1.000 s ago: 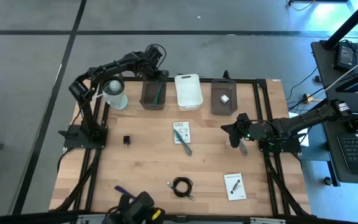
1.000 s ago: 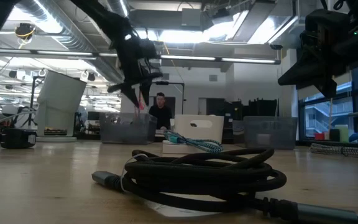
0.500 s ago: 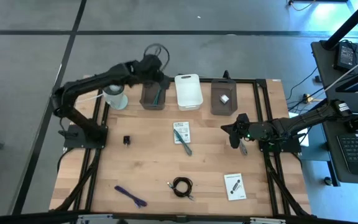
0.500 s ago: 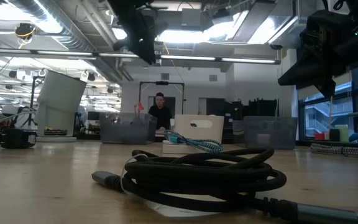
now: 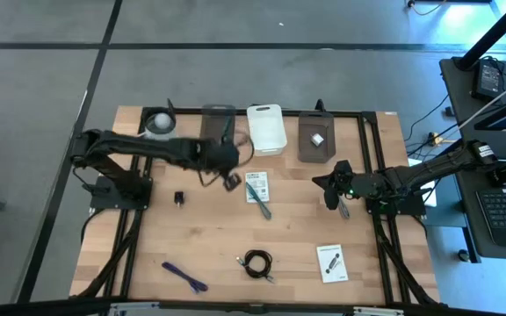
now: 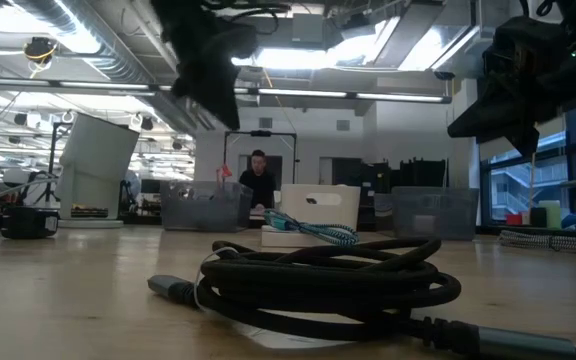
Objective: Pick and place items into bin
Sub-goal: Put the gray charger cable into the left black bin
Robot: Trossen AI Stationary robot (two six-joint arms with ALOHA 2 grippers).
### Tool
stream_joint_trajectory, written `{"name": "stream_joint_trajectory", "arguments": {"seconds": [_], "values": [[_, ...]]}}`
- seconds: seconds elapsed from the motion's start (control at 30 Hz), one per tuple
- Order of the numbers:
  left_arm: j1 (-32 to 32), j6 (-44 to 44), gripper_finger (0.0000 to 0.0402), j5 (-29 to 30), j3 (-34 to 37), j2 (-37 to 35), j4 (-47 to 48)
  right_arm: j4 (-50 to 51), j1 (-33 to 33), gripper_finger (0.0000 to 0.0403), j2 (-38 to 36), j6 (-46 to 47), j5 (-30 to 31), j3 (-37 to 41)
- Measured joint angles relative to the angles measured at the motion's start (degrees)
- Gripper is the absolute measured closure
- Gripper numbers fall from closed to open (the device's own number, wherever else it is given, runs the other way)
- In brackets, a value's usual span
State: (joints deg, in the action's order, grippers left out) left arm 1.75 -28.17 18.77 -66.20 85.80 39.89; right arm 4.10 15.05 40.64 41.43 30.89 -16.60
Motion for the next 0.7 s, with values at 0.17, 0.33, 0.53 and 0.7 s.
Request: {"name": "stream_joint_trajectory", "arguments": {"seconds": [0.17, 0.33, 0.53, 0.7], "values": [[-7.0, 3.0, 0.0399, 0.5, 8.2, 0.0, -14.5, -0.4, 0.0, 0.0382, 0.0, 0.2, 0.0, 0.0], [-11.6, 8.2, 0.0399, 0.6, 16.1, -1.5, -31.1, -2.3, 0.0, 0.0382, 0.0, 0.1, 0.1, 0.0], [-13.1, 13.4, 0.0400, -1.7, 26.2, -9.7, -44.6, -4.3, 0.0, 0.0382, 0.0, 0.1, 0.1, 0.0], [-13.0, 13.0, 0.0400, -2.3, 33.0, -20.1, -47.5, -6.2, 0.0, 0.0382, 0.0, 0.3, 0.2, 0.0]]}}
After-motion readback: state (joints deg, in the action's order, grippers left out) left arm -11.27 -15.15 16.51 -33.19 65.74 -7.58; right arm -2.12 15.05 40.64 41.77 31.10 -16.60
